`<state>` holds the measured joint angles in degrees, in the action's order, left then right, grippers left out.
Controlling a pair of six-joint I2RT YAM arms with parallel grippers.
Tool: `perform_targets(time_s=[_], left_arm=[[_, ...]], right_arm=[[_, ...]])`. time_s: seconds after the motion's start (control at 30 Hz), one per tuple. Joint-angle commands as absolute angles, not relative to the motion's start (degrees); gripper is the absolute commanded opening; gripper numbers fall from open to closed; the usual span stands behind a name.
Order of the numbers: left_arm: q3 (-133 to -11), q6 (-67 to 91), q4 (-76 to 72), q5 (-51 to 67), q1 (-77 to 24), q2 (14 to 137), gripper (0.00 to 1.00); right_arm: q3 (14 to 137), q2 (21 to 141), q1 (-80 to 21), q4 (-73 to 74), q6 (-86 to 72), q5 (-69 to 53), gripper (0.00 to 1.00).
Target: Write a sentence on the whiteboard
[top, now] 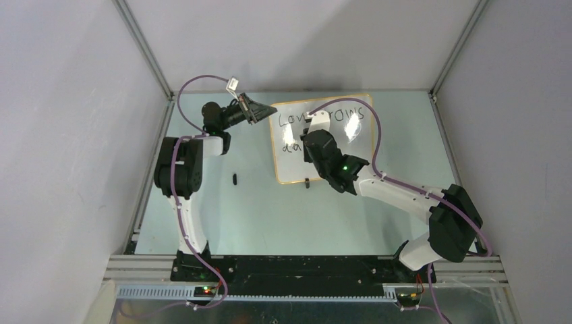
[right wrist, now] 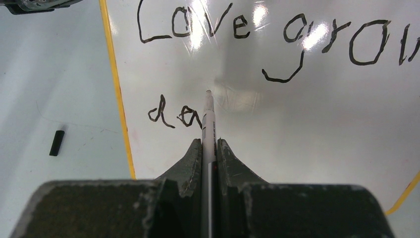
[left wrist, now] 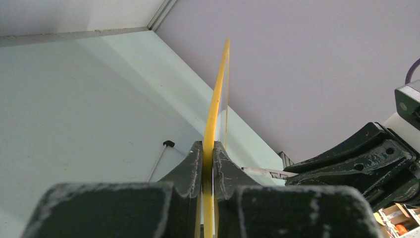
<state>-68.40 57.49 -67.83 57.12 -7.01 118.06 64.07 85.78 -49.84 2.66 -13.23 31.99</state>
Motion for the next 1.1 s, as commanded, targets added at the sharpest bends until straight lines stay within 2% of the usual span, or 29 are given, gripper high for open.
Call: perform_targets(time_s=[0.0, 1.07], left_arm=[[-68.12, 56.51, -68.45, 57.97, -8.09, 115.14, 0.00], [-67.96, 56.43, -68.40, 57.94, -8.08, 114.98, 0.00]], right_arm=[[64.19, 85.95, -49.66, 0.58, -13.57, 32.44, 0.00], [64.21, 86.26, -49.16, 0.59, -14.43, 31.72, 0.00]])
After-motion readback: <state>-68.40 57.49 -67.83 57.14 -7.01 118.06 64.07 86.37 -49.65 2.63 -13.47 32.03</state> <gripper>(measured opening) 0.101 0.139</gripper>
